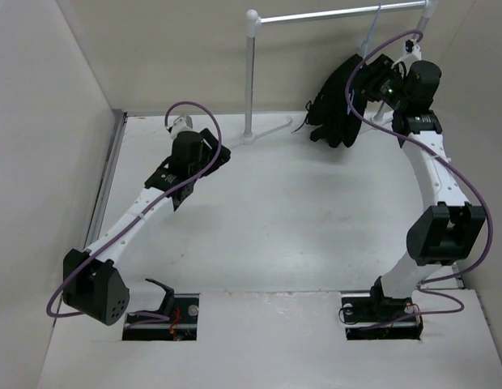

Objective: Place the trousers on the hanger
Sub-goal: Place the hanger at the clothesline, then reset both arms

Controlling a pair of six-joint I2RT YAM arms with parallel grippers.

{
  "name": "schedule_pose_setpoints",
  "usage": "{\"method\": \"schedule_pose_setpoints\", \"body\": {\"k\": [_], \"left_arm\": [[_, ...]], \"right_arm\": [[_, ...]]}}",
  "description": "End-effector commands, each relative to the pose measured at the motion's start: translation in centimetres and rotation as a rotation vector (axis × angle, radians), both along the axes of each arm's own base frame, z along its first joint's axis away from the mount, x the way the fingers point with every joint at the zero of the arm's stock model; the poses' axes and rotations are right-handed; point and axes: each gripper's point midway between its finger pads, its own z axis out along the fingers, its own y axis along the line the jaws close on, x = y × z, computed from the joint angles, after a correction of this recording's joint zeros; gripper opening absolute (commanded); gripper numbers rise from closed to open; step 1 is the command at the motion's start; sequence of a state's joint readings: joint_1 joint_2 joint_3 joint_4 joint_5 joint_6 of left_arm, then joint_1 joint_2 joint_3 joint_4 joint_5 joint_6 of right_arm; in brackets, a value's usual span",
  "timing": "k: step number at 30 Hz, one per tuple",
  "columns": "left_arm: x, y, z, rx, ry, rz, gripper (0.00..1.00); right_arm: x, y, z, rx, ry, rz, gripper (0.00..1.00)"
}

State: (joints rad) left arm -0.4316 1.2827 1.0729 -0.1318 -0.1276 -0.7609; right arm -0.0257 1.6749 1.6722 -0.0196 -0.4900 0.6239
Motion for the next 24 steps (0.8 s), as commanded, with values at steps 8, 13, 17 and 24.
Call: {"method": "schedule_pose_setpoints", "body": {"k": [8, 13, 17, 24], "left_arm": [[0.5, 1.4, 0.2, -0.008, 0.001, 0.051, 0.88], [0.8, 2.7, 0.7, 0.007, -0.001, 0.084, 1.0], [0.7, 4.1, 0.2, 0.054, 0.032, 0.116, 1.0], [-1.3, 1.0, -4.9, 0.122, 0.17, 0.019, 1.0]], "right_arm": [[-4.0, -1.1, 6.1, -0.004, -0.177, -0.075, 0.92], [-6.4, -2.8, 6.2, 0.021, -0.156, -0.161, 1.0], [-9.2, -5.4, 5.5, 0.084, -0.13, -0.277, 1.0], [-15.0, -9.2, -9.2, 0.259, 0.205, -0.58, 1.0]]}}
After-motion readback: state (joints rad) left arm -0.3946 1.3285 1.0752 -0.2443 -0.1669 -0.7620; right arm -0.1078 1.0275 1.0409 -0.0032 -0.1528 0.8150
